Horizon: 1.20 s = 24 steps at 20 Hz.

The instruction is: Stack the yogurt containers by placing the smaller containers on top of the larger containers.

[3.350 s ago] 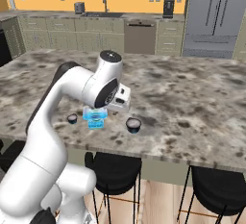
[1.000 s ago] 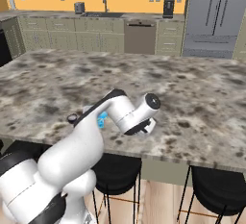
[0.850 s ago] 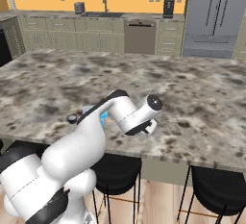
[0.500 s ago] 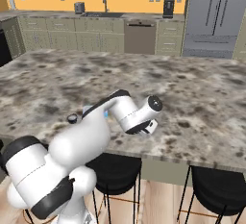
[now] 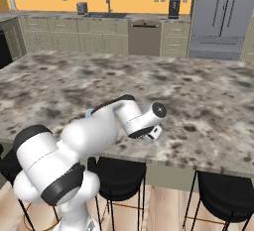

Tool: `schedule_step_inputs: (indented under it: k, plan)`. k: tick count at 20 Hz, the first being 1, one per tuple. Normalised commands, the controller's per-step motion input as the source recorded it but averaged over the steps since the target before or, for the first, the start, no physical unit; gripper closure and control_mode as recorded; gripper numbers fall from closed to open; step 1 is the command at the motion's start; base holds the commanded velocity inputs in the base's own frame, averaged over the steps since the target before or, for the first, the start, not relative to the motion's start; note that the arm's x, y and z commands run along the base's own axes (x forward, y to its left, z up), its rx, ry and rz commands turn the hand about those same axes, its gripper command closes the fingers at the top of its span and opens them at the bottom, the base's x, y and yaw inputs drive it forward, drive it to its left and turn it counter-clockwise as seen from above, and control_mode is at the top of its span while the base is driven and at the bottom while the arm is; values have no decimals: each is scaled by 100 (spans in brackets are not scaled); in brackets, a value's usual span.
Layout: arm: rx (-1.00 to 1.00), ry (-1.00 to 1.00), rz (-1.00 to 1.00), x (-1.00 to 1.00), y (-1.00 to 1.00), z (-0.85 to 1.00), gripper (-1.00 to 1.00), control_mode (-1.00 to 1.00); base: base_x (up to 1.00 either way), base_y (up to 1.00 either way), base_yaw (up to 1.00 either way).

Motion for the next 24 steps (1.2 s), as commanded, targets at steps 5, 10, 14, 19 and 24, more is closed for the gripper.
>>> schedule_step_inputs:
  k: [5,10,14,19,24]
  plan:
    - [0,0,0,27,0,-25,-100,-100,0,0,0]
    - [0,0,-1,31,-3,-19,-100,-100,0,0,0]
    - [0,0,0,29,-4,-14,-100,-100,0,0,0]
    - [0,0,0,29,-9,-15,-100,-100,0,0,0]
    - [0,0,0,28,-10,-13,-100,-100,0,0,0]
